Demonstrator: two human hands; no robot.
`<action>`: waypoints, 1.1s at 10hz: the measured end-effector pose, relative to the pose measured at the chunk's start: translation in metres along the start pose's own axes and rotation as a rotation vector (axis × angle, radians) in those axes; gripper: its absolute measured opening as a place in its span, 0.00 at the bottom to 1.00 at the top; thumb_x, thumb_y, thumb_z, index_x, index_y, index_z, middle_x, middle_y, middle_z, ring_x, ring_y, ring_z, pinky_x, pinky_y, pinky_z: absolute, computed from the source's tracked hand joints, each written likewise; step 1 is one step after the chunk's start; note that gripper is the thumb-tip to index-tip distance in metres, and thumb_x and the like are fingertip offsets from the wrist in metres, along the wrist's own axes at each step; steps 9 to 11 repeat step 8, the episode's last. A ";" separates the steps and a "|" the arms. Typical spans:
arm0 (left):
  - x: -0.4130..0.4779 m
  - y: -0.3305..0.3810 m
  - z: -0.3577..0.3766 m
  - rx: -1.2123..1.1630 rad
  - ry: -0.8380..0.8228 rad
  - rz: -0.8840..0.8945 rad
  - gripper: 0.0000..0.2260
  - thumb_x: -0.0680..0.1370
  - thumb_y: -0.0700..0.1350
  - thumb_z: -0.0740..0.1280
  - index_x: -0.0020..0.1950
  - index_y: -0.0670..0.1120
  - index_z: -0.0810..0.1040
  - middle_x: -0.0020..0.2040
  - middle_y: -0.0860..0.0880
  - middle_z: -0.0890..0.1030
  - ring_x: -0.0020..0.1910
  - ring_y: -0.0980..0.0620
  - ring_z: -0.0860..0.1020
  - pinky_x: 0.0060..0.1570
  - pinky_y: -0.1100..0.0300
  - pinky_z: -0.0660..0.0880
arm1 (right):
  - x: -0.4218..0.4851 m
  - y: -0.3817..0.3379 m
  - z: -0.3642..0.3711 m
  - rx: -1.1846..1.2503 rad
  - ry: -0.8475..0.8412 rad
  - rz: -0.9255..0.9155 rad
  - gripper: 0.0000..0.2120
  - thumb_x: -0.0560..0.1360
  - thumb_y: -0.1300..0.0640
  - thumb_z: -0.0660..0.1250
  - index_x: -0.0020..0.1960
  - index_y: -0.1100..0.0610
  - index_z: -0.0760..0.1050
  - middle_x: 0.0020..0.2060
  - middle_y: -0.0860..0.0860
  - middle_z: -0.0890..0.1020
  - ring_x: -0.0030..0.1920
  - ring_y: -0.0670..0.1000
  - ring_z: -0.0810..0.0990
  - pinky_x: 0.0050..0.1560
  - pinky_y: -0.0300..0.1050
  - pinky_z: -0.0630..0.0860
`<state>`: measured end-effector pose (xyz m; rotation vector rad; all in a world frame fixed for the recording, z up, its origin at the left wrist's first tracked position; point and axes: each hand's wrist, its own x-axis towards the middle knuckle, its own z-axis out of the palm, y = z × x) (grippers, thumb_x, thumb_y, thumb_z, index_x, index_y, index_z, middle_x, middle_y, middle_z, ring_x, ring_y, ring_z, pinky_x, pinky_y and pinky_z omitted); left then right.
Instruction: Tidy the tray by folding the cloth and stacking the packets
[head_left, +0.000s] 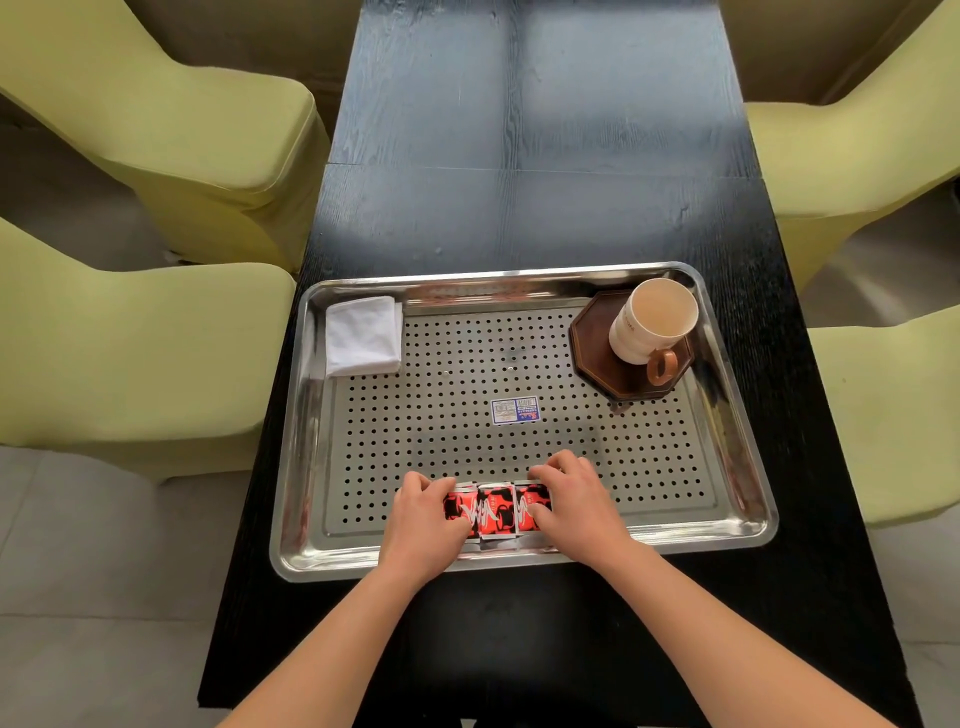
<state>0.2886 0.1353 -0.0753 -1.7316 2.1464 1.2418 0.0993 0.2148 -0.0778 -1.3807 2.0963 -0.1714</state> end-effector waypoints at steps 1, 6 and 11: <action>0.000 0.002 0.000 -0.011 0.002 -0.008 0.26 0.75 0.47 0.67 0.73 0.50 0.70 0.56 0.52 0.68 0.56 0.54 0.69 0.52 0.60 0.68 | 0.000 -0.002 0.001 -0.026 -0.005 -0.026 0.17 0.79 0.52 0.66 0.67 0.53 0.76 0.59 0.47 0.73 0.61 0.49 0.68 0.62 0.45 0.73; -0.003 0.004 -0.005 0.087 0.078 0.030 0.22 0.76 0.48 0.65 0.71 0.54 0.70 0.56 0.52 0.69 0.56 0.53 0.70 0.54 0.56 0.74 | 0.001 -0.006 -0.007 -0.001 -0.006 -0.011 0.17 0.79 0.46 0.65 0.67 0.48 0.75 0.59 0.46 0.73 0.62 0.48 0.69 0.60 0.47 0.74; -0.010 0.009 -0.025 0.298 0.177 0.136 0.23 0.77 0.51 0.62 0.73 0.53 0.66 0.58 0.51 0.71 0.56 0.51 0.70 0.56 0.55 0.72 | 0.004 -0.019 -0.039 -0.001 0.026 -0.072 0.23 0.79 0.45 0.66 0.72 0.48 0.70 0.63 0.46 0.73 0.65 0.48 0.69 0.63 0.47 0.73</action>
